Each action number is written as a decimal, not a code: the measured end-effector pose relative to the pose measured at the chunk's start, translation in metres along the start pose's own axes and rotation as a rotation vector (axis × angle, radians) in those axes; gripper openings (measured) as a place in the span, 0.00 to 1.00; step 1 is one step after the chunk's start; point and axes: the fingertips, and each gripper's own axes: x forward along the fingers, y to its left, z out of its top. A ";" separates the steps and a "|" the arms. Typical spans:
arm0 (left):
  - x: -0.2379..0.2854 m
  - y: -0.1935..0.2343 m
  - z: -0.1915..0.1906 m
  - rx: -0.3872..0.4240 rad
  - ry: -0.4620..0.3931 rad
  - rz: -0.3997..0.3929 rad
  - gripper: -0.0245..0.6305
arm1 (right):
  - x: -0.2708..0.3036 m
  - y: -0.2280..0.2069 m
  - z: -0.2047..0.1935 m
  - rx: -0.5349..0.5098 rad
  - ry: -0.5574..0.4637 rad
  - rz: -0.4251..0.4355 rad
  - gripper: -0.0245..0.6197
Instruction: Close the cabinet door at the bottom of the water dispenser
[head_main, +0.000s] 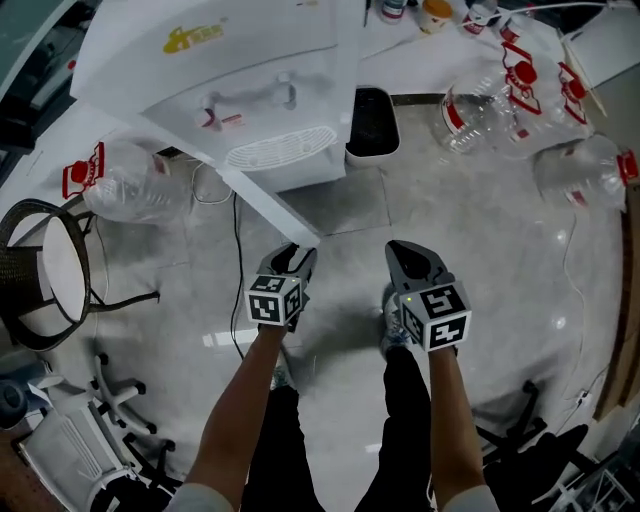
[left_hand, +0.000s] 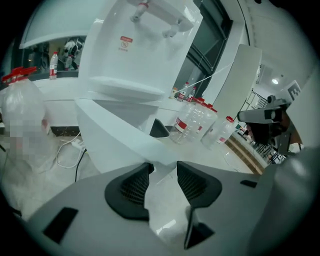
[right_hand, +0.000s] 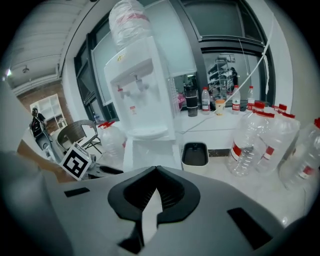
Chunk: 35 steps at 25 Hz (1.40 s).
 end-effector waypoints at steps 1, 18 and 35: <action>0.009 -0.004 0.005 0.001 -0.006 0.007 0.33 | -0.002 -0.007 0.000 0.012 -0.004 0.005 0.08; 0.139 -0.023 0.089 -0.053 -0.067 0.182 0.24 | 0.022 -0.093 0.034 -0.111 0.037 0.131 0.08; 0.192 0.004 0.137 0.082 -0.077 0.214 0.21 | 0.041 -0.124 0.031 -0.061 0.037 0.140 0.08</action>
